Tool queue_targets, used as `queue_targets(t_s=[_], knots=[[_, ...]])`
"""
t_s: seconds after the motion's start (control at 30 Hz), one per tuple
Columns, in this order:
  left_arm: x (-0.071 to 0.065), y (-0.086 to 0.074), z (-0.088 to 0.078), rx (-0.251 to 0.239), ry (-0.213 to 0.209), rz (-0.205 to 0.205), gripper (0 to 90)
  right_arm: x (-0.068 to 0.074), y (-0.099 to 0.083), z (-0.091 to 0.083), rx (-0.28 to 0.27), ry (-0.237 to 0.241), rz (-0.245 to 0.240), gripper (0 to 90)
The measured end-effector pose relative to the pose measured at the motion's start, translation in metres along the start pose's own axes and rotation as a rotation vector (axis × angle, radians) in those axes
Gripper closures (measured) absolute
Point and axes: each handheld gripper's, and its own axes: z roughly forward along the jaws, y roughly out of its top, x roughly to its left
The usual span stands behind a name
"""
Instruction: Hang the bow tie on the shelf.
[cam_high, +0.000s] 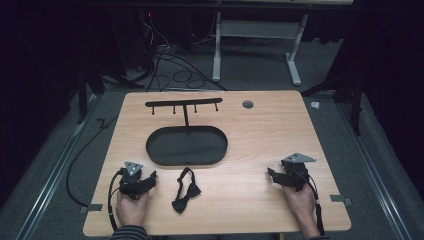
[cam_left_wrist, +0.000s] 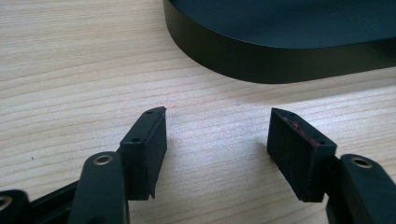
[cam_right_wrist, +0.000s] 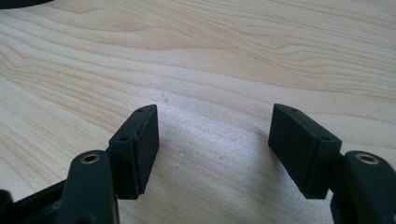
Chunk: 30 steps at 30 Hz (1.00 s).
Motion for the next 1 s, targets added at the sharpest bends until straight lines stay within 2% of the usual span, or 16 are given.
queue_targets(t_s=[0.3,0.43,1.0], knots=[[-0.0005,0.0001,0.0003,0.0,0.0,0.001,36.8,-0.0002,0.0,-0.0001,0.001,0.002,0.001,34.5],[-0.0005,0.0001,0.0004,0.0,-0.001,0.002,36.5,0.0009,0.0003,0.0006,0.003,0.001,-0.015,32.8],[-0.0009,0.0004,0.0008,0.0,-0.001,0.0,35.2,0.0012,0.0007,0.0009,0.004,0.007,-0.009,32.6]])
